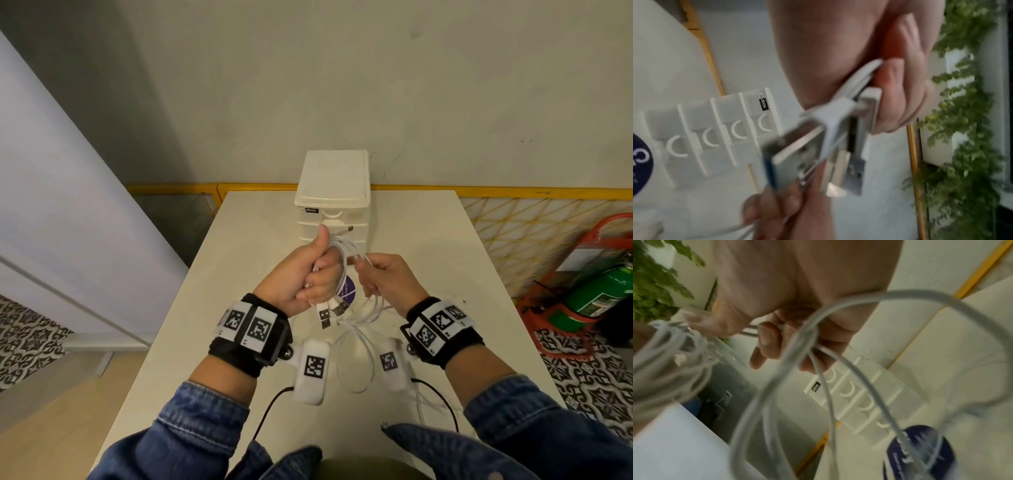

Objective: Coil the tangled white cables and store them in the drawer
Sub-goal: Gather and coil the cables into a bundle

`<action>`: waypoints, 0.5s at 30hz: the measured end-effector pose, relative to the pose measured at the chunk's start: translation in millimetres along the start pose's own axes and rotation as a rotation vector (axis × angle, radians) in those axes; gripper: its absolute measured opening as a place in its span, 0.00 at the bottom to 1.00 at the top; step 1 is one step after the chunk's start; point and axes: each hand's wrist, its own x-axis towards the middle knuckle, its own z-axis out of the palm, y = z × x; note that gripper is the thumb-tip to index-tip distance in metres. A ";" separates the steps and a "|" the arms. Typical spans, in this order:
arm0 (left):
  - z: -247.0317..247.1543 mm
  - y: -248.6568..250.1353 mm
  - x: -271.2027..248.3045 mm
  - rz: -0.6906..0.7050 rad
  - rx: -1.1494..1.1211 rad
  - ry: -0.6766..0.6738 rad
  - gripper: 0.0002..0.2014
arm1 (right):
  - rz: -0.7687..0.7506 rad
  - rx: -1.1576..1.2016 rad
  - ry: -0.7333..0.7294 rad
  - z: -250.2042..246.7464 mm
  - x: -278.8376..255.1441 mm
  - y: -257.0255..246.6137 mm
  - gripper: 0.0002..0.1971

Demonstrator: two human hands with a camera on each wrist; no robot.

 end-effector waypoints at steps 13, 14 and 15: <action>2.2 18.7 5.7 0.364 -0.348 0.159 0.25 | 0.084 -0.400 -0.185 25.6 -15.6 42.7 0.04; 2.5 20.0 6.1 0.390 -0.340 0.204 0.25 | 0.090 -0.450 -0.226 25.8 -16.2 45.1 0.03; 3.0 20.9 6.4 0.416 -0.337 0.260 0.26 | 0.096 -0.487 -0.269 26.6 -17.1 45.9 0.03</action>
